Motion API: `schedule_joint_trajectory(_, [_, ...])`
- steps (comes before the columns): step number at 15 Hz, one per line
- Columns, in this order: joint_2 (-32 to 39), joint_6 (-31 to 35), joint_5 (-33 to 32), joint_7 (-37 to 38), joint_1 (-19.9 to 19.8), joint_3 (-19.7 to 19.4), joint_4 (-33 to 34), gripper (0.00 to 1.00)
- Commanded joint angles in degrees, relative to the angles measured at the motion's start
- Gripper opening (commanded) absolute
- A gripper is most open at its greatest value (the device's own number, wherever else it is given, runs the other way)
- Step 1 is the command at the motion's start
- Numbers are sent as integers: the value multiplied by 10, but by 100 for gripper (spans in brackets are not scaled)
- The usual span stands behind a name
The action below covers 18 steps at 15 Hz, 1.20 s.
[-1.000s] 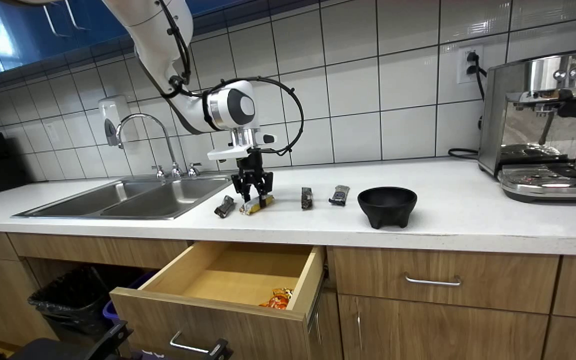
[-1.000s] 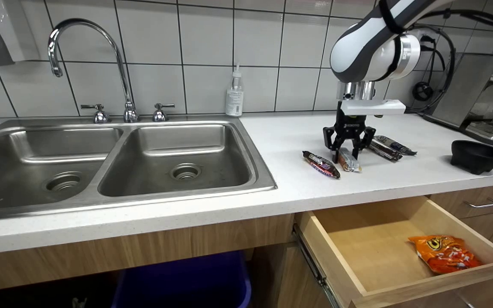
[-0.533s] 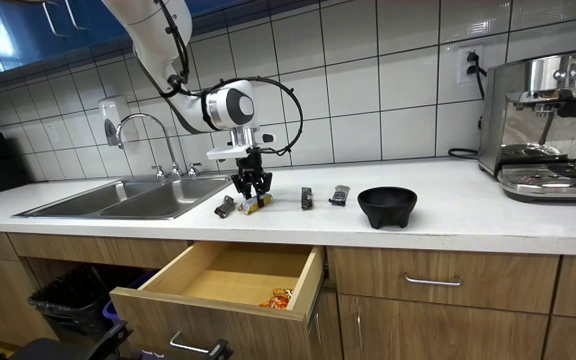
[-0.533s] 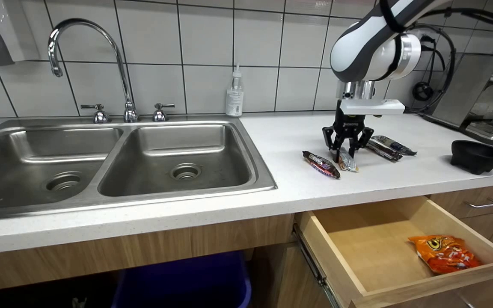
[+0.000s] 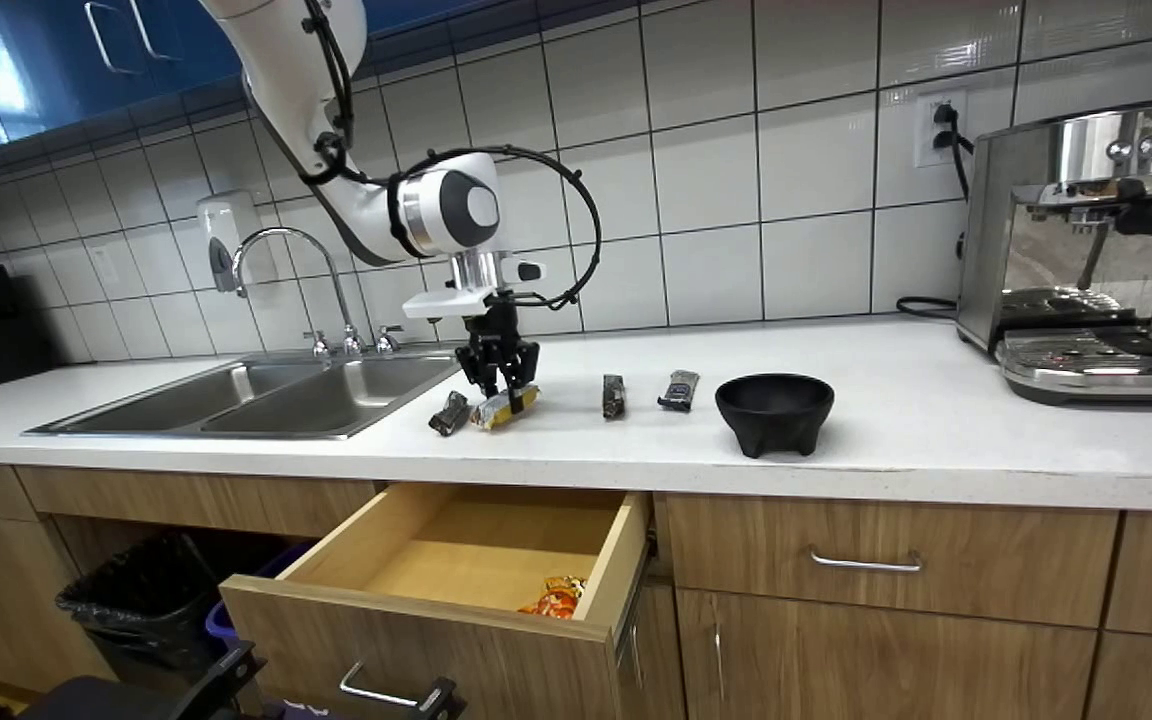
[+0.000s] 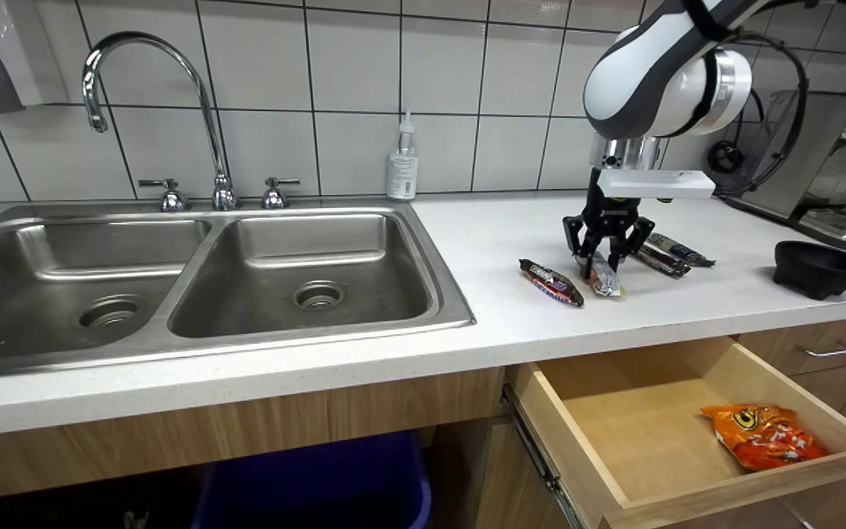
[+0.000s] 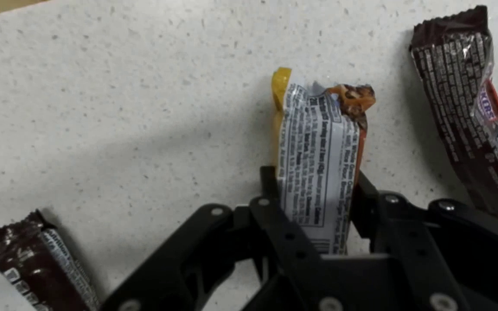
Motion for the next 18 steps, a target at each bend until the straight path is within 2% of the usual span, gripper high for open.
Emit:
schedule_joint_trajectory(1, [-71,41,3,-4,-3,-1,-92,16])
schedule_joint_trajectory(8, [-147,93,3,5,-5,-7,-207,16])
schedule_joint_trajectory(18, [-227,126,11,60,-3,-9,-325,16])
